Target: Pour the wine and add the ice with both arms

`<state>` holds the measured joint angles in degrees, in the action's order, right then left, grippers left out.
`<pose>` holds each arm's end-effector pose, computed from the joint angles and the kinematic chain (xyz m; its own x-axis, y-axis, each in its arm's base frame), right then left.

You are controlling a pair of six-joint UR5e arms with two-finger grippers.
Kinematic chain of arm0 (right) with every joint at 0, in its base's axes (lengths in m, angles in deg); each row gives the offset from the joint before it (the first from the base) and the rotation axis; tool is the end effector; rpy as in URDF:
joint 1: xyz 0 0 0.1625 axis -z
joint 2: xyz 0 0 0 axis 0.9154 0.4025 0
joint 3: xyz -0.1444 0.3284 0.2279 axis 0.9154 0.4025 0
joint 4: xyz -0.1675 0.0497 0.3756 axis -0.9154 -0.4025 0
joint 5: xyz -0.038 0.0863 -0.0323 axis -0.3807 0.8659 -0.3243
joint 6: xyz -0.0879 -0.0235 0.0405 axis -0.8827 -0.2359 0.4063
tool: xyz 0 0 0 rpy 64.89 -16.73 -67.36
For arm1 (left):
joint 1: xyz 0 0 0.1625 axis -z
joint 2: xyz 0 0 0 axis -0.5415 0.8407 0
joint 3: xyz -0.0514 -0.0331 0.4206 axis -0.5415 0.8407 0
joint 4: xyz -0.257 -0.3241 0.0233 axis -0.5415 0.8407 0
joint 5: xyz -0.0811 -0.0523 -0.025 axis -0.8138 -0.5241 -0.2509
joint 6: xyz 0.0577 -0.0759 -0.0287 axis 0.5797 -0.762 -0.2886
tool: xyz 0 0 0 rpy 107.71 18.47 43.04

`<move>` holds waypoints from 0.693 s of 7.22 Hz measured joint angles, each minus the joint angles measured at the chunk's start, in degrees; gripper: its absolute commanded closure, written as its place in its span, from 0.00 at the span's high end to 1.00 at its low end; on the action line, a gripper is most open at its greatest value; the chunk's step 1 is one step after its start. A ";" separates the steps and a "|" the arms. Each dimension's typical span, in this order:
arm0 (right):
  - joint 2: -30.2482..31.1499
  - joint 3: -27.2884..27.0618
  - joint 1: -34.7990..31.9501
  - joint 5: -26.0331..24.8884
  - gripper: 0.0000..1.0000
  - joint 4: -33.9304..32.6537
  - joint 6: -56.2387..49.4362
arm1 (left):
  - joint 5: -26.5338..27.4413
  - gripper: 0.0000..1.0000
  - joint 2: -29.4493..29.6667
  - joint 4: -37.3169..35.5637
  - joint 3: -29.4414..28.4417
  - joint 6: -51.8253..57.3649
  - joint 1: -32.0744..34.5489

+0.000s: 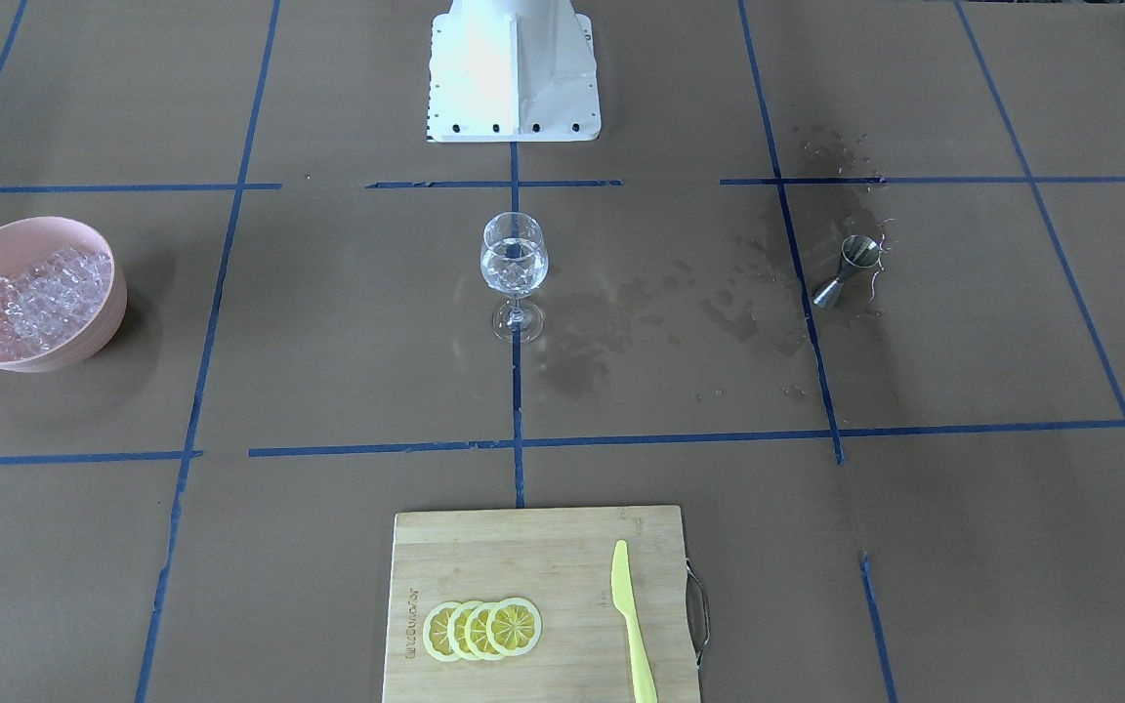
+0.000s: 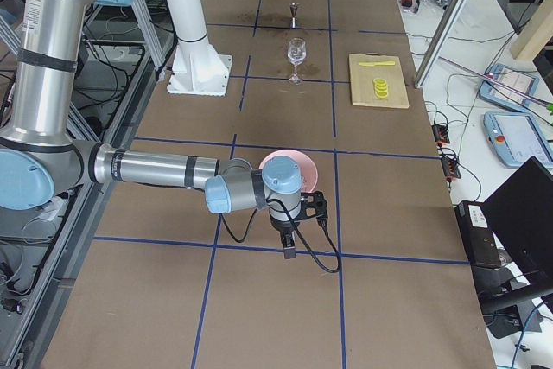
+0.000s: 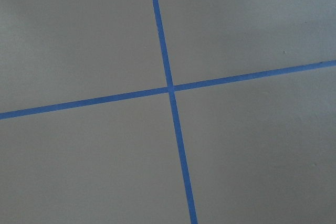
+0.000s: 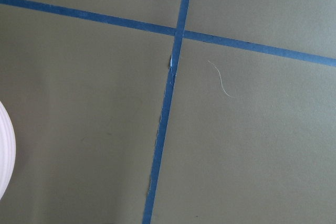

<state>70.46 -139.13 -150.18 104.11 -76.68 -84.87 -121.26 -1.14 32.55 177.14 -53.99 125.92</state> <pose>0.0262 -0.4137 0.6648 0.7580 -0.1554 0.6335 0.0685 0.9848 0.1596 -0.0824 -0.4316 0.6256 0.6714 0.1706 -0.7212 0.0354 0.9647 0.2611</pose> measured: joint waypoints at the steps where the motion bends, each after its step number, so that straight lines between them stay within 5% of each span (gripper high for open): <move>1: -0.01 0.04 0.07 -0.04 1.00 -0.17 0.00 | 0.00 1.00 0.00 -0.02 0.00 0.00 0.02; 5: 1.02 -5.77 0.08 0.14 1.00 -10.37 -1.20 | -0.02 1.00 -0.06 -0.03 -0.15 0.00 -0.02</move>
<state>71.48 -144.90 -150.10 104.25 -87.06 -86.07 -121.28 -1.20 32.52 176.98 -53.99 125.90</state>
